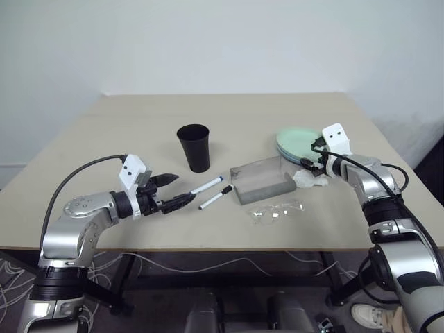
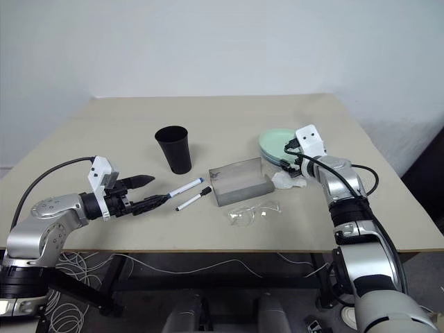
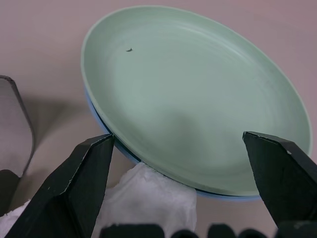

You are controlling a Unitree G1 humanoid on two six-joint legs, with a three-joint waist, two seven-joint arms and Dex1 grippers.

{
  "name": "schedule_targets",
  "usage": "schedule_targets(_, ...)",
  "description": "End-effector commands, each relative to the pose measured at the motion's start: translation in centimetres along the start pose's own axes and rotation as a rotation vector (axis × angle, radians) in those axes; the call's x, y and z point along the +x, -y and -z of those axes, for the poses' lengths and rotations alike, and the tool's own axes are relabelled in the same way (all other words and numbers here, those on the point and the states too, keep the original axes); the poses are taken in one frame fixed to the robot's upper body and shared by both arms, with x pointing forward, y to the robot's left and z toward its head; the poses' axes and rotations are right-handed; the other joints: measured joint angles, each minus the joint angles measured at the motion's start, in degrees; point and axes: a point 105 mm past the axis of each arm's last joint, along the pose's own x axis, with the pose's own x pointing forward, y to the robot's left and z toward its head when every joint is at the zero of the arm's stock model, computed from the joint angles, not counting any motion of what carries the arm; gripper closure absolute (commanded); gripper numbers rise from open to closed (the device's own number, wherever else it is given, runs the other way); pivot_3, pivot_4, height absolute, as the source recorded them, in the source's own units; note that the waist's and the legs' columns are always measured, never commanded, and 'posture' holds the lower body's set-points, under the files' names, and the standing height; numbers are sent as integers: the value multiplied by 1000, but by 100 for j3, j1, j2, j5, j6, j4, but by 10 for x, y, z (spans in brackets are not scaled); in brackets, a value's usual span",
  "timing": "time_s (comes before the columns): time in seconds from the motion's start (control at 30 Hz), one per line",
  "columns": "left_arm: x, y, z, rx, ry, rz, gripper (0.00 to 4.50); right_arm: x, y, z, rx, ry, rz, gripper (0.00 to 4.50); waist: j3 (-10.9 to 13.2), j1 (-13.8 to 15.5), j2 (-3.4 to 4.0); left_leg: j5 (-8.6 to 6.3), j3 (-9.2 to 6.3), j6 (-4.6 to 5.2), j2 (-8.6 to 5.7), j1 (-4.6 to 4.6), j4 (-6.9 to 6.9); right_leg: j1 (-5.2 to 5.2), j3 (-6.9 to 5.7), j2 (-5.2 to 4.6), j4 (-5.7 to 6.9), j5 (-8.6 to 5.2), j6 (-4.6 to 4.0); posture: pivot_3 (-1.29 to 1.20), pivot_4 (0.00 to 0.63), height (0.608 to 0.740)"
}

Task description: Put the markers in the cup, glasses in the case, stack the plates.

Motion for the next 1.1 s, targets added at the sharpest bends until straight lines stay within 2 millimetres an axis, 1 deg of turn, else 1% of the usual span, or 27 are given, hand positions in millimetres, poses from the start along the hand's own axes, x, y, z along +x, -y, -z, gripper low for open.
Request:
schedule_targets(0.03,-3,1,-15,39,41,-3,0,-12,18,-28,-23,81,49,8,0,4,0,0,0,0,0,0,0,0,0,0,0,0,0,0,0,615)
schedule_targets(0.17,-3,1,-15,38,41,1,0,-20,18,-35,-9,92,19,8,0,4,0,0,-1,0,0,-2,1,0,2,-1,-1,0,0,0,0,615)
schedule_targets(0.3,-2,1,-15,38,40,5,0,-29,7,-36,1,84,-53,8,0,1,0,0,-3,1,0,2,-4,4,2,-1,-3,0,0,0,0,615)
schedule_targets(0.43,-1,1,-14,38,40,8,0,-36,-2,-33,37,64,-119,8,0,10,0,0,-4,1,0,3,-4,4,-2,0,-1,-1,-1,0,0,615)
schedule_targets(0.73,0,1,-15,39,38,10,0,-39,-3,-4,59,-47,-110,8,0,13,0,0,-3,0,0,3,-2,4,0,-1,-5,-1,-2,0,0,615)
schedule_targets(0.8,0,1,-14,39,37,10,0,-40,-3,0,60,-60,-110,8,0,14,0,0,-4,0,-1,3,-2,4,1,-2,-4,-1,-2,0,0,615)
schedule_targets(0.9,-1,1,-14,39,36,8,0,-42,-7,11,71,-101,-127,8,0,6,0,0,-4,1,-1,3,-3,4,1,-2,-5,-1,-2,0,0,615)
schedule_targets(1.1,-1,1,-14,39,35,7,0,-44,-18,16,83,-124,-160,8,0,6,-1,0,-4,1,0,4,-4,4,-1,-1,-4,-2,-2,0,0,615)
